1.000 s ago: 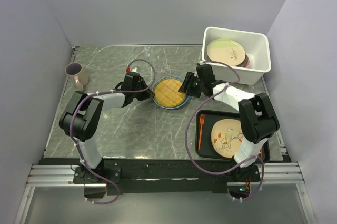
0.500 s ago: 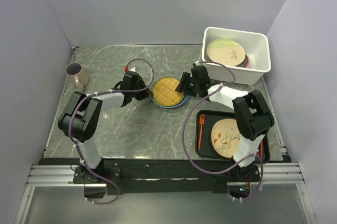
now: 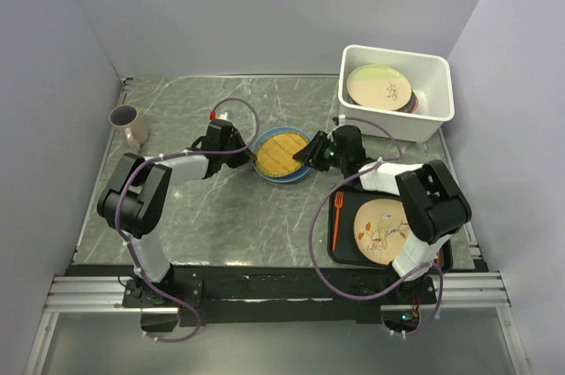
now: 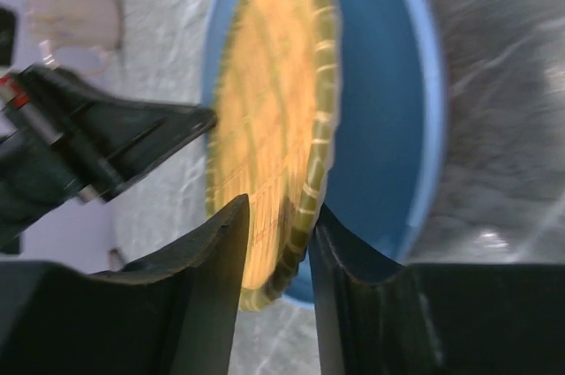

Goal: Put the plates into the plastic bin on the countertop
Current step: Pick up the plate at the center of the board, then place the plate in the plastic bin.

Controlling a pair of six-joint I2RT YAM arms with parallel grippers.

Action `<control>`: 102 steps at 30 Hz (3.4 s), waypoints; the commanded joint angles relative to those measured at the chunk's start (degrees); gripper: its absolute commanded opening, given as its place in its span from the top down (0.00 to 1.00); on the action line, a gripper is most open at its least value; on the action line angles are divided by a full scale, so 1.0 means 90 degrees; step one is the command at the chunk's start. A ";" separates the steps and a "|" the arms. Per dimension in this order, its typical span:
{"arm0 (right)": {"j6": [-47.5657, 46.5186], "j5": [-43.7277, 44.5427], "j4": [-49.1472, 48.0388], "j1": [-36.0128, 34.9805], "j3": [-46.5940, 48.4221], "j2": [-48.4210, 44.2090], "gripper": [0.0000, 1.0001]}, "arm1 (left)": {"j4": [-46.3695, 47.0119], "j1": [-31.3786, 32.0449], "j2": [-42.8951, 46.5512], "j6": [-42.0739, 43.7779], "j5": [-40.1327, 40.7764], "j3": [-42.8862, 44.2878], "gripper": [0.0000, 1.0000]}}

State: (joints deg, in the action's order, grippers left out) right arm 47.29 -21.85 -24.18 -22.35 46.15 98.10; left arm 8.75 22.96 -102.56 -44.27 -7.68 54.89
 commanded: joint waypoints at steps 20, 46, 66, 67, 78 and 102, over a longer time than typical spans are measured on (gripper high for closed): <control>0.0195 -0.0131 -0.0409 -0.0124 -0.0206 -0.0637 1.00 | -0.0788 0.0095 0.0702 0.0241 0.0102 -0.0025 0.75; 0.0039 -0.0121 0.0254 0.0197 -0.0031 -0.1623 1.00 | -0.0709 0.0086 0.2459 0.0241 0.0609 -0.0689 0.15; -0.0313 -0.1029 0.1721 0.2442 0.1639 -0.1995 1.00 | -0.0064 0.0086 0.2402 0.0056 0.0199 -0.1451 0.14; -0.0293 -0.1146 0.1711 0.2454 0.1669 -0.1975 1.00 | -0.0055 0.0086 0.2382 0.0056 0.0190 -0.1461 0.14; -0.0030 -0.1459 0.1857 0.3430 0.2479 -0.1390 1.00 | 0.0404 0.0095 0.2333 0.0017 -0.0191 -0.1695 0.14; 0.0439 -0.1264 0.2169 0.4231 0.4012 0.0671 1.00 | 0.0707 0.0222 0.1271 0.0095 -0.0426 -0.1071 0.37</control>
State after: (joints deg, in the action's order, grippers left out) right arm 50.59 -32.38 -1.67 15.40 77.36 103.44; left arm 13.85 24.64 -88.20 -44.16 -11.70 40.60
